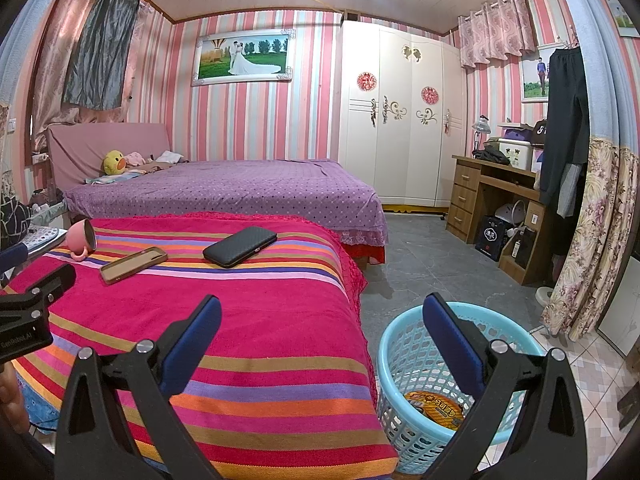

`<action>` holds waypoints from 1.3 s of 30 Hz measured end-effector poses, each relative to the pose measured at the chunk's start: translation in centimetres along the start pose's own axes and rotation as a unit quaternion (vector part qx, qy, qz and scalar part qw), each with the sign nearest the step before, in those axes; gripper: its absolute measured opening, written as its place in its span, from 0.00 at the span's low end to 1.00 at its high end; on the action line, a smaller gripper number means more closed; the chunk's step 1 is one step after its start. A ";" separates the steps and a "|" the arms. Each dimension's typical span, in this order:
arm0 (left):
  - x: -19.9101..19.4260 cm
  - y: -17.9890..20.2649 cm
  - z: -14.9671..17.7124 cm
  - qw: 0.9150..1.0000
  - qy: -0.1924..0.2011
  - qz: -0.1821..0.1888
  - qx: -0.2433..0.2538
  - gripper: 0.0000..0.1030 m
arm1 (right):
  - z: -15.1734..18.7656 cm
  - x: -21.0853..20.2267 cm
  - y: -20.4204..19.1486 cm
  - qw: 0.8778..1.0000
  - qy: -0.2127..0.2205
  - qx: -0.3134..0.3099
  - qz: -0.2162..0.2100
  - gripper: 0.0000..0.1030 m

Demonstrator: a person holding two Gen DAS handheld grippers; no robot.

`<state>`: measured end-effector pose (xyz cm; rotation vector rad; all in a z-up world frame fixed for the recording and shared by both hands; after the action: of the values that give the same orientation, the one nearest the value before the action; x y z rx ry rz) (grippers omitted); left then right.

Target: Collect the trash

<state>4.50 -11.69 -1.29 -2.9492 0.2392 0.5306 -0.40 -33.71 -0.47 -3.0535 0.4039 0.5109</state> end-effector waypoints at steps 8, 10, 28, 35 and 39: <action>0.0 0.0 0.0 1.000 0.000 0.000 0.000 0.95 | 0.0 0.0 0.0 1.000 0.000 0.001 0.000 0.95; 0.0 0.0 0.0 1.000 0.000 0.000 -0.001 0.95 | 0.0 0.0 0.0 1.000 0.000 0.000 0.000 0.95; -0.1 0.0 0.1 1.000 0.001 -0.001 -0.001 0.95 | 0.0 0.0 0.1 1.000 0.000 0.000 0.000 0.95; -0.1 -0.1 0.1 1.000 0.000 0.000 0.000 0.95 | 0.0 0.0 0.1 1.000 0.000 0.000 0.000 0.95; -0.1 -0.2 0.2 1.000 -0.001 0.004 -0.002 0.95 | 0.0 0.0 0.1 1.000 0.000 0.001 0.000 0.95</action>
<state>4.39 -11.50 -1.43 -2.9527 0.2496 0.5357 -0.42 -33.75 -0.50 -3.0521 0.4039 0.5097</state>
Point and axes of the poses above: each gripper's, at about its wrist camera, not at the fingertips, and x roughly the way its jaws point, y to its right, z to its underside, the point moved 6 cm from there along x, roughly the way its jaws point, and after that the axes turned 1 degree about x, right-handed, at the moved point
